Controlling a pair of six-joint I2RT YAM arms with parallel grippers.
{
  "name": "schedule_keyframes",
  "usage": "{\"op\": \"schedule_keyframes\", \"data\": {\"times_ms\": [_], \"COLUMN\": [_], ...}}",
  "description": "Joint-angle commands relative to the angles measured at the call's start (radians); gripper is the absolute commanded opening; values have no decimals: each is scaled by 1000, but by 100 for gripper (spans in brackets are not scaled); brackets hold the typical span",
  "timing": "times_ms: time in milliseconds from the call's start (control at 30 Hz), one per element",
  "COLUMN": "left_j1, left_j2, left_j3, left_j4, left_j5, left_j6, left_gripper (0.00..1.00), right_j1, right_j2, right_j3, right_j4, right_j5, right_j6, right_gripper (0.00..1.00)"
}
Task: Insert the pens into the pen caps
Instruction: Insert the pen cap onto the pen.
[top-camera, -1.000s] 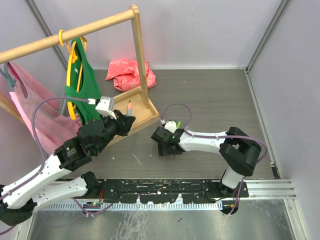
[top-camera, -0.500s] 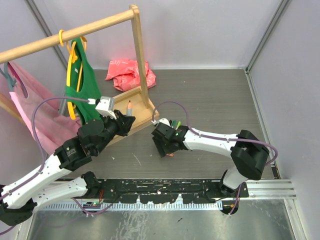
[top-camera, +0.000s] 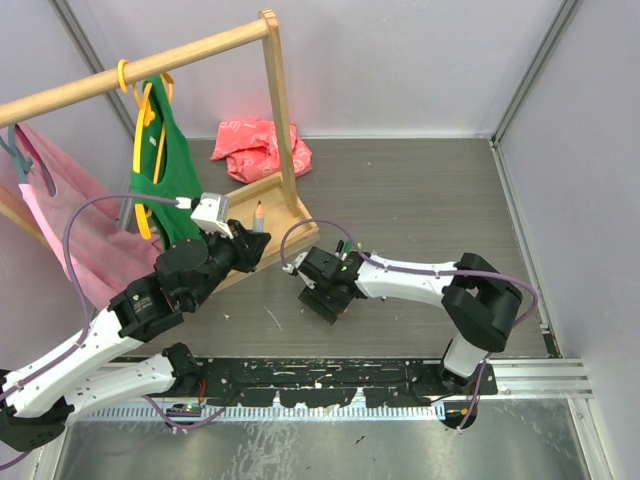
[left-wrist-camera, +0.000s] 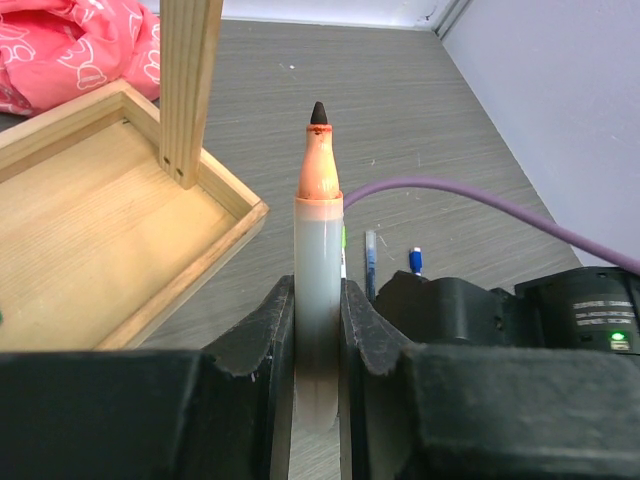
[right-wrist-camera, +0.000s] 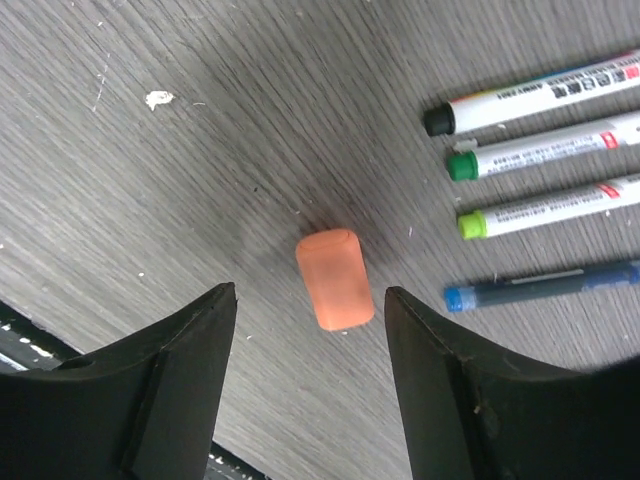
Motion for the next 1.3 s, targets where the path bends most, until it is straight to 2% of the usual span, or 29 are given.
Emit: {"op": "schedule_keyframes", "data": {"times_ms": [0, 500, 1267], "left_j1": [5, 5, 5], "left_j2": [-11, -49, -32], "left_j3": [23, 9, 11], "left_j4": [18, 3, 16], "left_j5": [-14, -33, -22], "left_j6": [-11, -15, -14], "left_gripper": [0, 0, 0], "right_j1": [1, -4, -18], "right_j2": [48, 134, 163], "right_j3": [63, 99, 80], "right_j4": [25, -19, -79], "right_j5": [-22, -36, -22], "right_j6": [-107, -161, -175], "right_gripper": [65, 51, 50]}}
